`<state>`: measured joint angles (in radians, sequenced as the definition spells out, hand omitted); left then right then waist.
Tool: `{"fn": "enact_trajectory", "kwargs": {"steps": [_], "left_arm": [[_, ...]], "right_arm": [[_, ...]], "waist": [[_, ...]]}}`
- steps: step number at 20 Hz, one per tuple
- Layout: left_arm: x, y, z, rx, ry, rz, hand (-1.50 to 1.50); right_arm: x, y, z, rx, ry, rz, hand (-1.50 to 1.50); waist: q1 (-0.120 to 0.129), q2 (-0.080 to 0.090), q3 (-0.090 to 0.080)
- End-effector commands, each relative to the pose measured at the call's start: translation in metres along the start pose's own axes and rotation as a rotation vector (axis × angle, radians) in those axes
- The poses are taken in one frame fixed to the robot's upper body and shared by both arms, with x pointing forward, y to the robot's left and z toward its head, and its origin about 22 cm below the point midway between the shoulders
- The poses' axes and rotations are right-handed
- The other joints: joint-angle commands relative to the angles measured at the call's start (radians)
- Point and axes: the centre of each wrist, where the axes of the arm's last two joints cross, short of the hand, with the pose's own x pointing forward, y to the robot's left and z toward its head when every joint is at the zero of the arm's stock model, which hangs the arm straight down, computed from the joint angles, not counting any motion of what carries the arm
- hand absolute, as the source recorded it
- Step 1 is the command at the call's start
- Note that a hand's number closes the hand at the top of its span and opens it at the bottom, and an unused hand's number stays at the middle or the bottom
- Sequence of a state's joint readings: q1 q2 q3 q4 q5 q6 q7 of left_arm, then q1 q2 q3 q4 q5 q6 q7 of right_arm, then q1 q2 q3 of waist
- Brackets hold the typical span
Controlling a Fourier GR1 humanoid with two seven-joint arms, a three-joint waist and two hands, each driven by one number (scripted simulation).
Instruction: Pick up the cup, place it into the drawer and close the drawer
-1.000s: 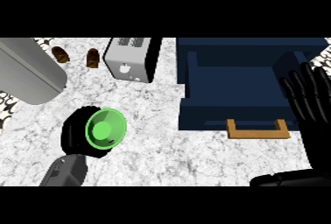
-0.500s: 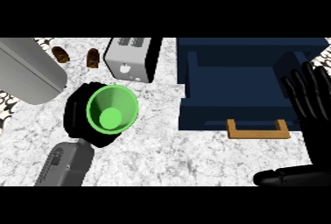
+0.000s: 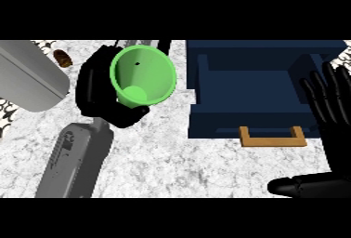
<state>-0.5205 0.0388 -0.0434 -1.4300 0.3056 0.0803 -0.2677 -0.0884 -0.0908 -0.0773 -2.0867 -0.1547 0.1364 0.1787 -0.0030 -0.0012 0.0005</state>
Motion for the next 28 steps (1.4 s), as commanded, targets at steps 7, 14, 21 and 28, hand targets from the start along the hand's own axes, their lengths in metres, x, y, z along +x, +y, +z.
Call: {"fn": "enact_trajectory", "kwargs": {"steps": [7, 14, 21, 28], "left_arm": [[0.019, -0.057, -0.066, -0.04, 0.004, -0.095, 1.5], [0.008, -0.073, -0.098, -0.053, 0.053, -0.123, 1.5], [-0.009, -0.111, -0.114, -0.045, 0.111, -0.162, 1.5], [-0.024, -0.125, -0.121, -0.045, 0.136, -0.227, 1.5]], "right_arm": [[0.02, 0.0, 0.006, 0.02, -0.002, -0.008, -1.5], [-0.008, -0.013, 0.01, -0.02, -0.002, 0.019, -1.5], [-0.011, -0.009, 0.002, 0.013, -0.001, -0.002, -1.5], [-0.004, 0.004, -0.003, 0.01, -0.011, 0.007, -1.5]], "waist": [[-0.008, 0.0, 0.0], [-0.011, 0.003, 0.0], [-0.025, 0.006, 0.0], [-0.035, 0.008, 0.0]]}}
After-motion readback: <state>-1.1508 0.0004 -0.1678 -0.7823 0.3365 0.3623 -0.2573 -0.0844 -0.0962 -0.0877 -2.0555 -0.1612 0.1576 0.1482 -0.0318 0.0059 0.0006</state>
